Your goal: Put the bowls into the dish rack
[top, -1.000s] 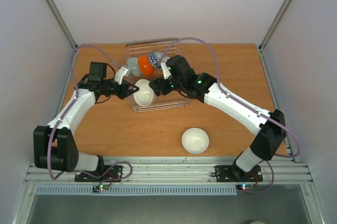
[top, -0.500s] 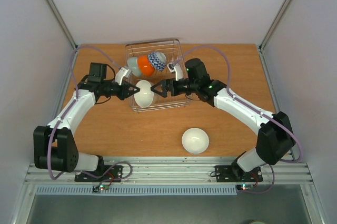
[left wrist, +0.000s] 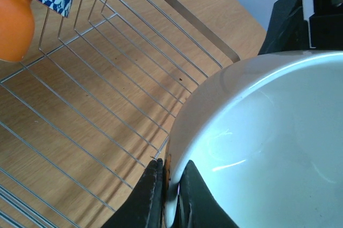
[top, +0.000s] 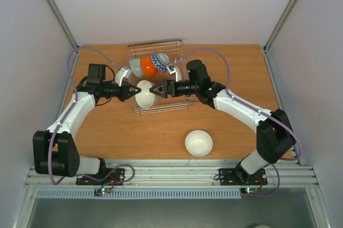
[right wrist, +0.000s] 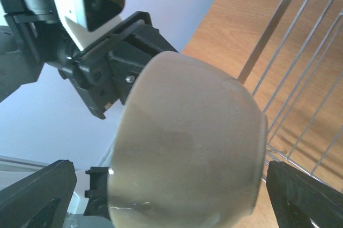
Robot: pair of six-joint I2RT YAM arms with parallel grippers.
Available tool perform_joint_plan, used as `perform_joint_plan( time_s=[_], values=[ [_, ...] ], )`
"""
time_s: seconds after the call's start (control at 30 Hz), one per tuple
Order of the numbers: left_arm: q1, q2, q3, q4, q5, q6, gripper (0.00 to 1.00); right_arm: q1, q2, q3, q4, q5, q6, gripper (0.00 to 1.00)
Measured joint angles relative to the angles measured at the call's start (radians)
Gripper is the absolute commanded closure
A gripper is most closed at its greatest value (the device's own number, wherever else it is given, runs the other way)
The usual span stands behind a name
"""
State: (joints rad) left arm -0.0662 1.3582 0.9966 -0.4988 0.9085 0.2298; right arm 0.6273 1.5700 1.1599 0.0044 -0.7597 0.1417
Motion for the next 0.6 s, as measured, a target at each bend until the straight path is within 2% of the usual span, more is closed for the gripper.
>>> perform_joint_plan(
  time_s=[0.27,0.6],
  values=[
    [0.003,0.0,0.0,0.002,0.031,0.0,1.0,0.0,0.013,-0.006,-0.034,0.023,-0.01,0.02],
    [0.005,0.0,-0.001,0.002,0.051,0.007,1.0,0.0,0.053,-0.011,0.056,-0.045,0.027,0.02]
  ],
)
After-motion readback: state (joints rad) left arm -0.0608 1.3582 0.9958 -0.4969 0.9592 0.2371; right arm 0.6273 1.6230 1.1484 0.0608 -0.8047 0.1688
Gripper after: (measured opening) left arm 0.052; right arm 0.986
